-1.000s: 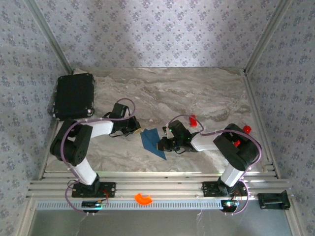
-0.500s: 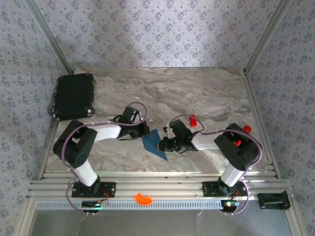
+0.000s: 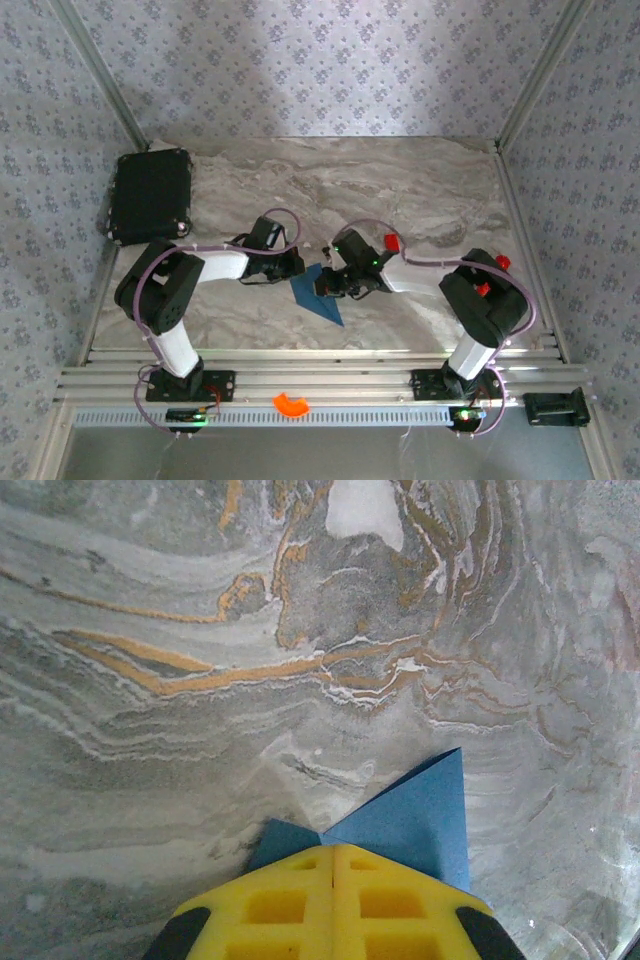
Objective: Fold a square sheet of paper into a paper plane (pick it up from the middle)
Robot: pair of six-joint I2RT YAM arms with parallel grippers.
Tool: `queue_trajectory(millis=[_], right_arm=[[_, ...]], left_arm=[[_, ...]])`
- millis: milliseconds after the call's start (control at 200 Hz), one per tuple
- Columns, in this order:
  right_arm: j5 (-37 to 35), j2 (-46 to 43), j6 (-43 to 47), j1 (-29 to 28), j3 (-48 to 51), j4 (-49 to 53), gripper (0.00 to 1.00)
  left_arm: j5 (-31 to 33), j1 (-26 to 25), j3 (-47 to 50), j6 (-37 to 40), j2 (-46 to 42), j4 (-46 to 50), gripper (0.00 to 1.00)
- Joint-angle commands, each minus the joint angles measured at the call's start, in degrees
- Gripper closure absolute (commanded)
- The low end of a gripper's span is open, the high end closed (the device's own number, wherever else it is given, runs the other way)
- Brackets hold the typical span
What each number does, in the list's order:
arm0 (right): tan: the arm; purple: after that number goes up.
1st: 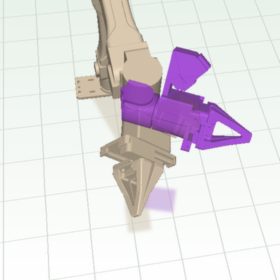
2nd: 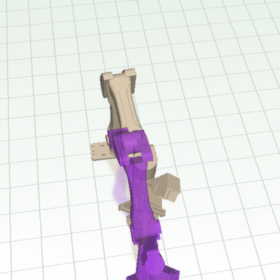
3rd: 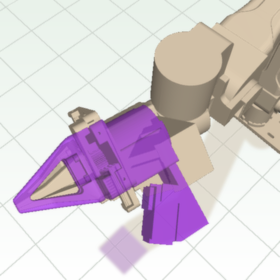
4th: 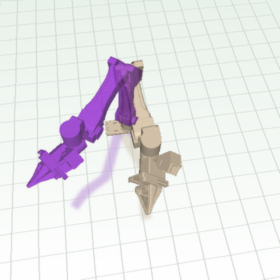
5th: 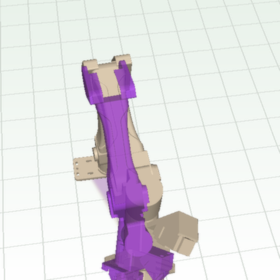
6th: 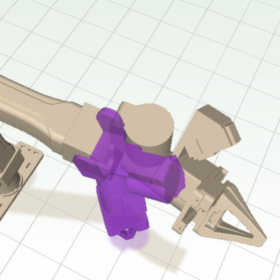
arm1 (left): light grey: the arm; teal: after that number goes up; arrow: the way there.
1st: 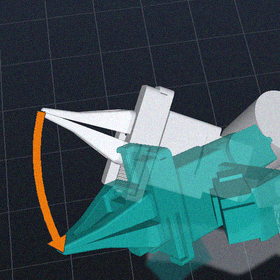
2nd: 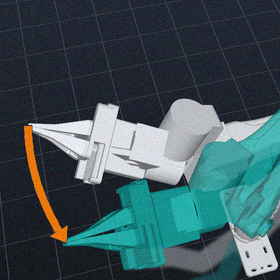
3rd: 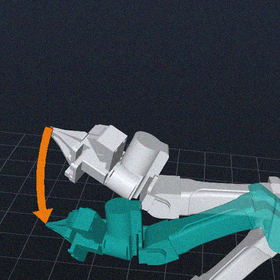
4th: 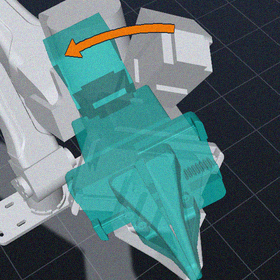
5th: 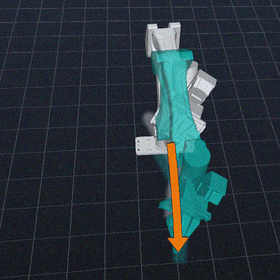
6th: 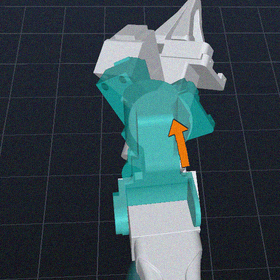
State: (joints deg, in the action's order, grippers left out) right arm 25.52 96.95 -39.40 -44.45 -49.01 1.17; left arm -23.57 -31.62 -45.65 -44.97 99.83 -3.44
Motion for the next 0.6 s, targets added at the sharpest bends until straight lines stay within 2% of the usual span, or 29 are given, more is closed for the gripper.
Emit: queue_trajectory(millis=[0, 175, 335, 595], right_arm=[[-1.77, 4.49, 0.83, -1.4, -3.33, 3.15, 0.98], [-3.25, 7.09, -0.13, -1.74, -1.36, 3.31, 0.98], [-0.81, 2.1, -1.66, -1.81, 6.11, -1.14, 0.95], [-1.08, -5.58, -3.5, -1.73, 16.1, -4.24, 0.92]], left_arm=[[3.18, -0.05, 1.14, 1.81, 2.21, 4.67, 0.99], [3.31, -0.1, 0.63, 2.07, 2.77, 5.05, 1.0], [3.36, -0.02, 0.73, 2.45, 3.59, 5.11, 1.0], [3.18, 0.21, 0.95, 2.38, 4.66, 4.76, 1.0]])
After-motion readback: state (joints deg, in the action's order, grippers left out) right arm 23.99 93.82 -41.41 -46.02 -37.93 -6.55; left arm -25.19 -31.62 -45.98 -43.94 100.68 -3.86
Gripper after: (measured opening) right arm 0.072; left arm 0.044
